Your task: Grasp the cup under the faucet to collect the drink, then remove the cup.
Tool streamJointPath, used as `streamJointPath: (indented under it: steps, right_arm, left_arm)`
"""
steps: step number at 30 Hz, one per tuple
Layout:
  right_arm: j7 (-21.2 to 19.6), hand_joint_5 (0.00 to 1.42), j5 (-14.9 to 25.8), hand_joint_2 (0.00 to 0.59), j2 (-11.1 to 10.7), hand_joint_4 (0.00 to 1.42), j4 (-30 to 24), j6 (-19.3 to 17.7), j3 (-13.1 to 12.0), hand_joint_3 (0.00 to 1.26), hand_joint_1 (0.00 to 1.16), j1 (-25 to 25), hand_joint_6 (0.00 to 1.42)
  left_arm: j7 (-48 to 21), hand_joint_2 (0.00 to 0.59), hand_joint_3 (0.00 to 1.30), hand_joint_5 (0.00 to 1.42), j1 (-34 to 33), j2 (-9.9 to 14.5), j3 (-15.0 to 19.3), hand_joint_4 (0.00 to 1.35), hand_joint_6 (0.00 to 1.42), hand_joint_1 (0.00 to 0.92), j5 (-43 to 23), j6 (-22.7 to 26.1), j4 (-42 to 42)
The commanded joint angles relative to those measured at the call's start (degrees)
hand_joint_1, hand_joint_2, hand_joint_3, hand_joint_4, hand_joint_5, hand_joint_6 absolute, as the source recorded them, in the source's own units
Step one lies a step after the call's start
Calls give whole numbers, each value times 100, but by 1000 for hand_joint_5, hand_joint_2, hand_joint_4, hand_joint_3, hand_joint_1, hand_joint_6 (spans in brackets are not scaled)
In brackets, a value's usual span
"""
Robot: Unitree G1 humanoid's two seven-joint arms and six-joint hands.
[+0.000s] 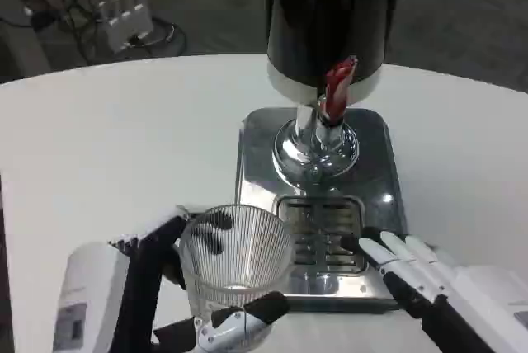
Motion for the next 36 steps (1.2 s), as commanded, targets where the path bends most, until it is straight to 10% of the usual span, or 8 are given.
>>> streamJointPath:
  steps: [1,25,36]
  right_arm:
    - [-98,0,59,411,54,0,-159,-126,-30,64,468,82,0]
    - [-169,0,131,411,205,1,-181,-129,-76,81,462,316,0]
    - [-108,0,90,411,255,1,-118,-34,-15,82,462,234,0]
  left_arm:
    - [16,176,863,1007,49,21,48,988,892,294,-22,-190,-185]
    - [321,179,870,1021,-261,71,203,998,907,293,55,-372,450]
    - [624,197,853,983,-2678,429,18,972,869,190,284,-148,3237]
